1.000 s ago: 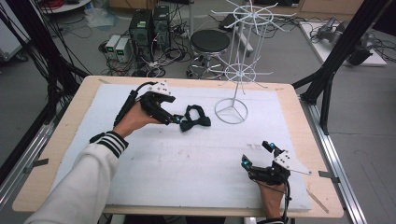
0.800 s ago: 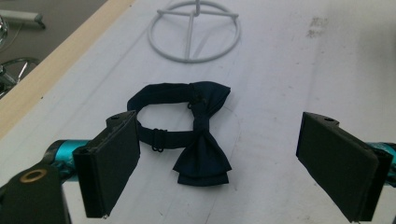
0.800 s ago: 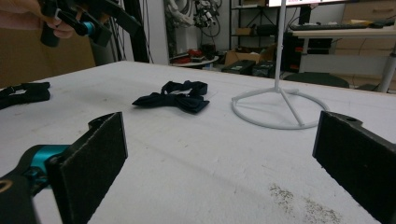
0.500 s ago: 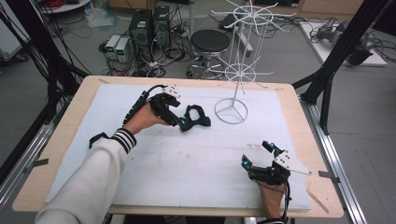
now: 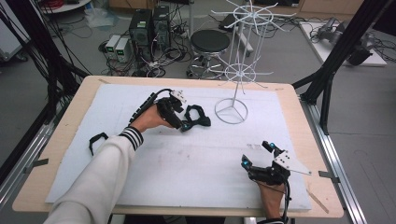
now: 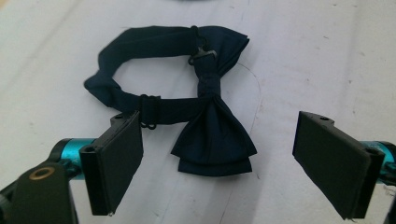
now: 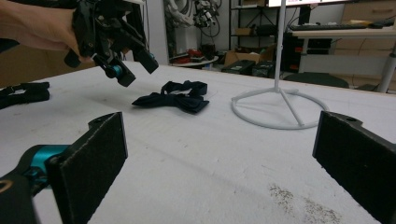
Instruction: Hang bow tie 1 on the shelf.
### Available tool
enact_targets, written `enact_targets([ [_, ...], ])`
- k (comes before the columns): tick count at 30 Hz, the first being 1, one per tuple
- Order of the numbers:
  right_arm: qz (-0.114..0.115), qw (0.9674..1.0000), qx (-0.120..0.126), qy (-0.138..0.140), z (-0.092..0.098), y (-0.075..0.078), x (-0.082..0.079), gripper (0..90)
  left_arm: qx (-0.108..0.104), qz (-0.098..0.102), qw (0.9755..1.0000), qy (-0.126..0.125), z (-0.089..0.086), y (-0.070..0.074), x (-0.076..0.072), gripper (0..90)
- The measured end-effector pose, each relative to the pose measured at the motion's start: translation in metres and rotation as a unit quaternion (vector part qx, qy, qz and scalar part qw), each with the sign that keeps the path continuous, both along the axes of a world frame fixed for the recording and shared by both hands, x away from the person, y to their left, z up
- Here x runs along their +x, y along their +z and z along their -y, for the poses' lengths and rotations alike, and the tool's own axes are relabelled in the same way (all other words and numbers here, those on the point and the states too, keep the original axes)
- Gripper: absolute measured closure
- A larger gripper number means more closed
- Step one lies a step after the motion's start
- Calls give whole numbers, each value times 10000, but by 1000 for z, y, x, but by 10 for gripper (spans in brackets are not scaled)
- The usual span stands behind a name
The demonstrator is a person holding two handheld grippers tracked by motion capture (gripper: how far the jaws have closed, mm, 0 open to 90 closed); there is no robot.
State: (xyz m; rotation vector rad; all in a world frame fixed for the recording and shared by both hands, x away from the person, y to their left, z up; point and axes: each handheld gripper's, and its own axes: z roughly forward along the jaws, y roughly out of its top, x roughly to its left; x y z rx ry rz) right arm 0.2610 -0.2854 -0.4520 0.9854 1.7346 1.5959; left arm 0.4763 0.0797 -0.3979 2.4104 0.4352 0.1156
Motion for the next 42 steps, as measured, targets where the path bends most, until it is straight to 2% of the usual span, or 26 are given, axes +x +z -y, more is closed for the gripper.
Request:
enact_targets([
  [8,7,10000,-16,-4,0,0,0,23,244,-117,9996,16,5,-13,5,171],
  [15,-19,10000,-7,3,0,0,0,23,536,-130,9985,-45,9,-21,7,255],
  [24,-19,10000,-11,-6,-1,0,0,23,597,-184,9980,31,9,-25,8,281],
  [28,2,10000,-25,0,0,0,0,23,670,-191,9976,-7,10,-26,7,346],
  [29,-15,10000,-17,-7,0,0,0,23,697,-130,9975,-29,10,-26,7,360],
  [36,-22,10000,-19,-2,-1,0,0,23,699,-71,9975,10,10,-25,7,452],
  [42,-19,10000,-31,5,-1,0,0,23,704,-52,9975,43,12,-23,5,590],
])
